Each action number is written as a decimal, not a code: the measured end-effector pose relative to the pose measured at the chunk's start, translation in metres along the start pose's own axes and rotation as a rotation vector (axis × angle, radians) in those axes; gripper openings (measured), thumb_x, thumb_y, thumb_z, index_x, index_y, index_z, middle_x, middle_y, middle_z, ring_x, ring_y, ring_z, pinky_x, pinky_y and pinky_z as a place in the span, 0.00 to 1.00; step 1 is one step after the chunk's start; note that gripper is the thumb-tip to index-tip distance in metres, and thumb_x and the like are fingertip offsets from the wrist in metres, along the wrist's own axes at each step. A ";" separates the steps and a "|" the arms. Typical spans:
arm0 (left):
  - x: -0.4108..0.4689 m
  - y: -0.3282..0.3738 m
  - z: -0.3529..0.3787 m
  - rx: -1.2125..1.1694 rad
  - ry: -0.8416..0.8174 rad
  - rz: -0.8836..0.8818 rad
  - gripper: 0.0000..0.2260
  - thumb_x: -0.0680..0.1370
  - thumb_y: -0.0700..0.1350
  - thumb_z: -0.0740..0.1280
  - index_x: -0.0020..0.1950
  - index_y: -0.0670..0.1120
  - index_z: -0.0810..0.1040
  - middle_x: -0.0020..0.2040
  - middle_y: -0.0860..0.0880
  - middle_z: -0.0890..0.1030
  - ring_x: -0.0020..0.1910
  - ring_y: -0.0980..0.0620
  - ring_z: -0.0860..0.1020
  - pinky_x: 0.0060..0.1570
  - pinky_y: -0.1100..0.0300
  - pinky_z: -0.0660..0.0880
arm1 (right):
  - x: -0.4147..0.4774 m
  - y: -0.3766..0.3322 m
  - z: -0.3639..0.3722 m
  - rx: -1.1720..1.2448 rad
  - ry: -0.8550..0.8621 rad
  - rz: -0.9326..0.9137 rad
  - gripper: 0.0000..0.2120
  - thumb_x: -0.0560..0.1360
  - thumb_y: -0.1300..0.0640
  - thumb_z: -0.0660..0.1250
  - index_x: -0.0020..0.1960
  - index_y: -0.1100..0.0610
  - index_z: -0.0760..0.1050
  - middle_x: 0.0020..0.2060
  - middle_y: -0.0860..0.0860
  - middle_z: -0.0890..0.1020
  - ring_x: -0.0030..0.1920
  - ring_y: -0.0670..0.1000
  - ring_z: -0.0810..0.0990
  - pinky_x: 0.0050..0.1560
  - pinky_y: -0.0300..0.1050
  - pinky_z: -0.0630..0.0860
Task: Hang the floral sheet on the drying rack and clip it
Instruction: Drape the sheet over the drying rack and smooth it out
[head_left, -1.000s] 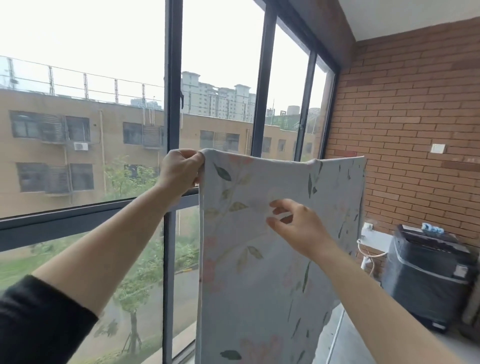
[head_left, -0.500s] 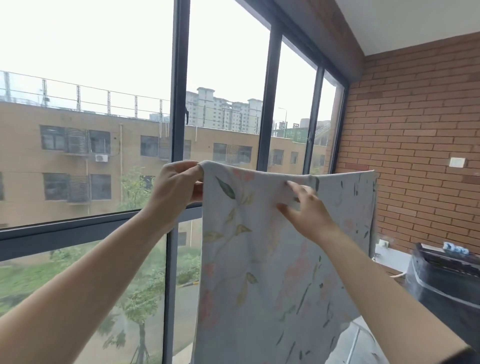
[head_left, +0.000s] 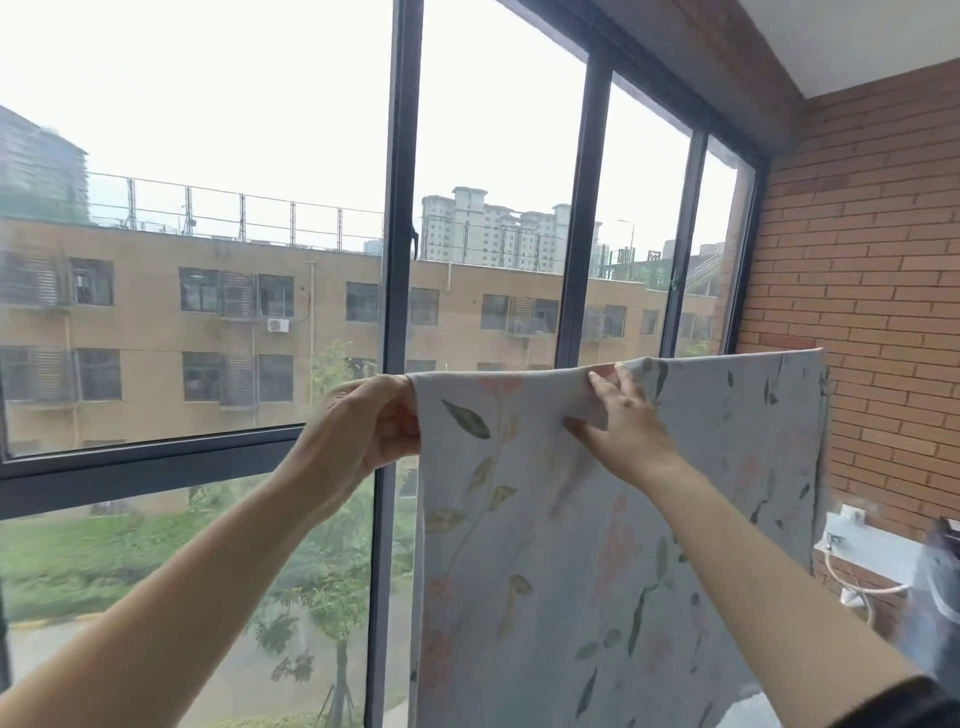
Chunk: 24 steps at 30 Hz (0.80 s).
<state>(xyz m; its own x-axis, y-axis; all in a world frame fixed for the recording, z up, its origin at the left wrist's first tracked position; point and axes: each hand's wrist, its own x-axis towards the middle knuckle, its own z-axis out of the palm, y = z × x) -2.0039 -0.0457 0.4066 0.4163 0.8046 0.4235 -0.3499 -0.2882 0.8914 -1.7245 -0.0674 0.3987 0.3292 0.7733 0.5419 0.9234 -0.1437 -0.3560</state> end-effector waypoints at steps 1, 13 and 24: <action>-0.001 -0.001 0.001 0.039 -0.022 0.003 0.16 0.78 0.47 0.63 0.49 0.32 0.77 0.42 0.39 0.83 0.39 0.45 0.82 0.38 0.58 0.81 | 0.000 0.001 0.000 0.010 0.000 -0.006 0.34 0.76 0.44 0.64 0.77 0.51 0.55 0.78 0.53 0.48 0.75 0.59 0.55 0.72 0.53 0.57; 0.037 0.017 -0.010 0.698 0.400 0.442 0.17 0.74 0.53 0.69 0.40 0.39 0.84 0.31 0.41 0.81 0.30 0.49 0.73 0.34 0.59 0.69 | -0.004 -0.002 -0.002 0.093 0.109 -0.051 0.31 0.77 0.45 0.64 0.76 0.52 0.59 0.77 0.54 0.55 0.74 0.57 0.58 0.70 0.54 0.63; 0.036 -0.012 -0.028 0.587 0.310 0.373 0.11 0.72 0.53 0.72 0.34 0.47 0.83 0.34 0.39 0.83 0.37 0.34 0.81 0.38 0.38 0.79 | -0.015 -0.008 0.012 0.042 0.125 0.003 0.33 0.77 0.46 0.64 0.77 0.53 0.56 0.77 0.54 0.52 0.76 0.58 0.54 0.72 0.55 0.59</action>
<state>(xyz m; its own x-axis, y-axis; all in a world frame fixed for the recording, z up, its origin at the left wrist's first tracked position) -2.0085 0.0015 0.4061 0.0723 0.6836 0.7262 0.1187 -0.7289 0.6743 -1.7388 -0.0702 0.3840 0.3562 0.6896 0.6305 0.9143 -0.1180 -0.3874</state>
